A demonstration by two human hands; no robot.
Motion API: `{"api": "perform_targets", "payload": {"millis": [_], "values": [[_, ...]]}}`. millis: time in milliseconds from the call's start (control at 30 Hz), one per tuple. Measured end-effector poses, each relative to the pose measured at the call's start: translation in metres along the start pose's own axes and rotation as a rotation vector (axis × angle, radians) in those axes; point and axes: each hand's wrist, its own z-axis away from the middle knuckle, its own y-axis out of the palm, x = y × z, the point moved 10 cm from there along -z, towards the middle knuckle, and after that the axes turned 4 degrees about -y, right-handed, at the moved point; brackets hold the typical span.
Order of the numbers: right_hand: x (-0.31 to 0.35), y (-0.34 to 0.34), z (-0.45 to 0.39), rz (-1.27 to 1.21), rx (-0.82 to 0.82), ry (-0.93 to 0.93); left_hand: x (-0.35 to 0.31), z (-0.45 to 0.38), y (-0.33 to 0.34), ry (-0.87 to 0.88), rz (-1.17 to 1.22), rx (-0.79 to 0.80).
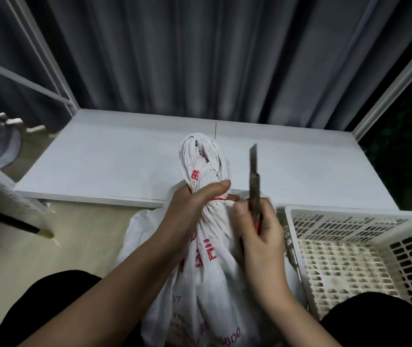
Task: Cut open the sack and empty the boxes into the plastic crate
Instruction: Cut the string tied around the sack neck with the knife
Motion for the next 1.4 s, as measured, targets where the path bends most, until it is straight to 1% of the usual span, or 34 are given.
{"api": "perform_targets", "payload": {"millis": [67,167,233,300,400,500,600,667,767,867,900,1000,1033,1100,1167,1200,1300,1400], "values": [[-0.001,-0.002,-0.003,-0.061,-0.023,0.031,-0.005,0.002,0.000,0.030,0.006,-0.031],[-0.008,0.000,-0.006,-0.036,0.000,0.066,-0.014,0.002,-0.006,0.084,-0.034,-0.103],[-0.011,0.002,-0.005,-0.049,0.025,0.076,-0.016,0.001,-0.008,0.095,-0.018,-0.129],[-0.010,0.007,-0.003,-0.066,0.081,0.084,-0.014,-0.001,-0.008,0.081,0.017,-0.114],[-0.006,0.011,-0.002,-0.023,0.125,0.074,-0.003,-0.002,-0.001,-0.025,0.131,-0.040],[-0.004,0.012,-0.001,0.020,0.088,0.034,0.006,-0.001,0.011,-0.109,0.221,0.043],[-0.004,0.013,0.001,0.086,0.042,-0.031,0.009,-0.004,0.015,-0.112,0.269,0.050],[-0.007,0.012,-0.001,0.110,0.049,-0.033,0.010,-0.006,0.016,-0.109,0.272,0.049],[-0.007,-0.007,0.006,0.080,0.052,-0.013,0.009,-0.012,0.005,-0.044,0.213,-0.039],[0.005,-0.045,0.024,0.195,0.009,-0.032,0.005,-0.014,-0.005,0.016,0.161,-0.111],[0.004,-0.049,0.032,0.235,0.048,0.011,0.005,-0.013,-0.005,0.016,0.162,-0.118],[-0.016,-0.031,0.053,0.291,0.287,0.239,0.004,-0.014,-0.009,0.024,0.156,-0.152],[-0.021,-0.027,0.057,0.312,0.321,0.278,0.004,-0.014,-0.009,0.028,0.152,-0.152],[-0.026,-0.022,0.057,0.308,0.329,0.325,0.003,-0.014,-0.010,0.043,0.139,-0.157],[-0.030,-0.015,0.056,0.176,0.338,0.410,0.003,-0.013,-0.011,0.046,0.125,-0.167],[-0.033,-0.010,0.059,0.082,0.361,0.481,0.003,-0.013,-0.012,0.048,0.119,-0.166],[-0.034,0.007,0.074,-0.187,0.481,0.683,0.000,-0.011,-0.011,0.074,0.092,-0.150],[-0.033,0.016,0.085,-0.337,0.558,0.796,-0.002,-0.008,-0.008,0.091,0.082,-0.123]]}}
